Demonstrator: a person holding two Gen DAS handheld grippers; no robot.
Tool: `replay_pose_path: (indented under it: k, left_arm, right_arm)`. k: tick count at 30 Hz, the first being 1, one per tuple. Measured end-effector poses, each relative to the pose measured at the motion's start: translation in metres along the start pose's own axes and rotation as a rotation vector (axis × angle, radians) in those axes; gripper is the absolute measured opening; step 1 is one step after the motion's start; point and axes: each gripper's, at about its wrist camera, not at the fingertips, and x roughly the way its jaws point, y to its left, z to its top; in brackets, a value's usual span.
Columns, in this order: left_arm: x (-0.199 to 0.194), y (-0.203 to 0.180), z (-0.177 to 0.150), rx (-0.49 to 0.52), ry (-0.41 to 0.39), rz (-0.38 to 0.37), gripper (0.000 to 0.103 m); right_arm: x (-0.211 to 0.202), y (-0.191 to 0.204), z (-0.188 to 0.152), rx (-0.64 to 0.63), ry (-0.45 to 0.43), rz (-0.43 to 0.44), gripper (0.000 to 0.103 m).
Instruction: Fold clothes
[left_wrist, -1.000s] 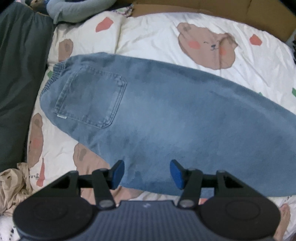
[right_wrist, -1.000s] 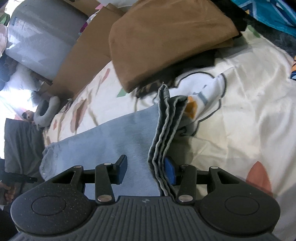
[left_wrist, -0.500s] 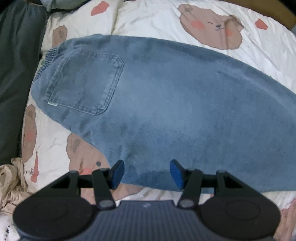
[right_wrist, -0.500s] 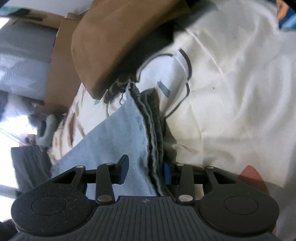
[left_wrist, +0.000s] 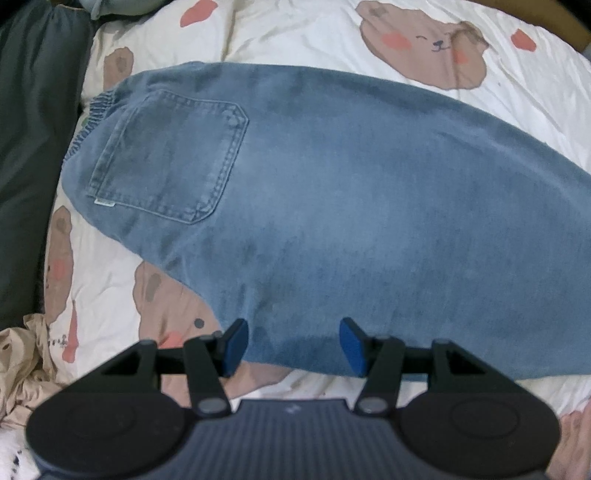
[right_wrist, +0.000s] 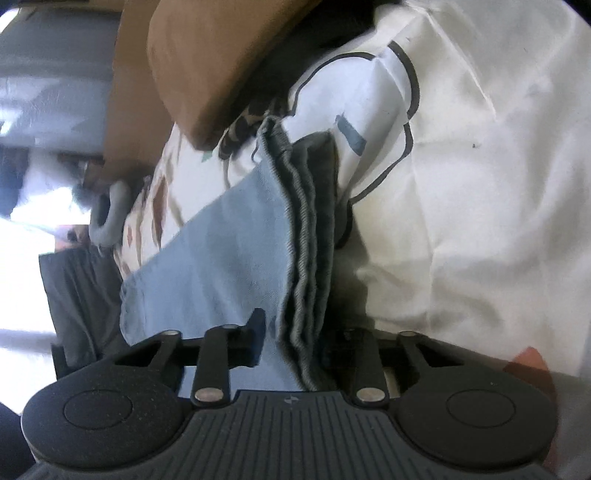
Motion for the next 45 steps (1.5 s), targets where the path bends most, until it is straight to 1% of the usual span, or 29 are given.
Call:
replay_pose_path:
  k: [3, 4, 6, 7, 8, 11, 18, 21, 23, 24, 28, 31, 33, 35, 37, 39, 42, 45]
  left_arm:
    - [0.000, -0.001, 0.001, -0.002, -0.005, -0.001, 0.058]
    - [0.000, -0.002, 0.001, 0.000, -0.008, -0.002, 0.058]
    - [-0.001, -0.004, 0.002, 0.003, -0.015, -0.006, 0.058]
    - [-0.001, -0.005, 0.002, 0.004, -0.017, -0.008, 0.058]
    - [0.000, -0.006, 0.003, 0.003, -0.017, -0.011, 0.058]
    - [0.003, -0.009, 0.002, 0.008, -0.015, -0.015, 0.058]
    - [0.009, -0.012, -0.003, 0.022, 0.002, -0.014, 0.058]
    - [0.010, -0.011, -0.005, 0.017, 0.009, -0.008, 0.058]
    - [0.010, -0.011, -0.006, 0.020, 0.013, -0.004, 0.058]
    - [0.010, -0.011, -0.007, 0.021, 0.014, -0.003, 0.058]
    - [0.008, -0.013, -0.009, 0.016, 0.004, -0.008, 0.058]
    - [0.002, -0.018, -0.009, 0.029, -0.036, -0.018, 0.058]
    - [-0.002, -0.023, -0.008, 0.036, -0.070, -0.036, 0.058]
    - [-0.003, -0.025, -0.007, 0.005, -0.081, -0.061, 0.058]
    - [-0.003, -0.032, -0.007, 0.004, -0.087, -0.080, 0.058]
    - [-0.005, -0.041, -0.010, 0.018, -0.106, -0.101, 0.058]
    - [-0.010, -0.055, -0.014, 0.022, -0.147, -0.153, 0.058]
    - [-0.017, -0.067, -0.019, 0.043, -0.172, -0.201, 0.058]
  right_arm:
    - [0.004, -0.002, 0.003, 0.031, -0.027, 0.021, 0.030]
    - [0.005, -0.001, 0.003, 0.034, -0.028, 0.029, 0.025]
    - [0.005, 0.000, 0.005, 0.036, -0.024, 0.041, 0.025]
    - [0.004, 0.000, 0.005, 0.034, -0.020, 0.047, 0.019]
    - [0.002, 0.000, 0.006, 0.026, -0.016, 0.053, 0.017]
    - [0.000, -0.004, 0.007, 0.046, -0.017, 0.084, 0.017]
    - [0.013, -0.010, 0.009, 0.084, -0.024, 0.097, 0.017]
    - [0.017, -0.009, 0.011, 0.066, -0.002, 0.073, 0.019]
    - [0.016, -0.005, 0.013, 0.031, 0.011, 0.047, 0.014]
    - [0.015, -0.001, 0.014, 0.010, 0.014, 0.034, 0.010]
    - [0.007, 0.021, 0.015, -0.076, 0.024, -0.029, 0.009]
    - [-0.008, 0.038, 0.016, -0.126, 0.028, -0.029, 0.008]
    - [-0.020, 0.053, 0.016, -0.157, 0.037, -0.016, 0.008]
    - [-0.030, 0.068, 0.015, -0.191, 0.043, -0.010, 0.008]
    - [-0.039, 0.088, 0.015, -0.232, 0.036, -0.011, 0.008]
    - [-0.045, 0.108, 0.018, -0.262, 0.039, -0.038, 0.008]
    - [-0.048, 0.132, 0.021, -0.284, 0.056, -0.108, 0.008]
    - [-0.056, 0.156, 0.028, -0.303, 0.056, -0.124, 0.008]
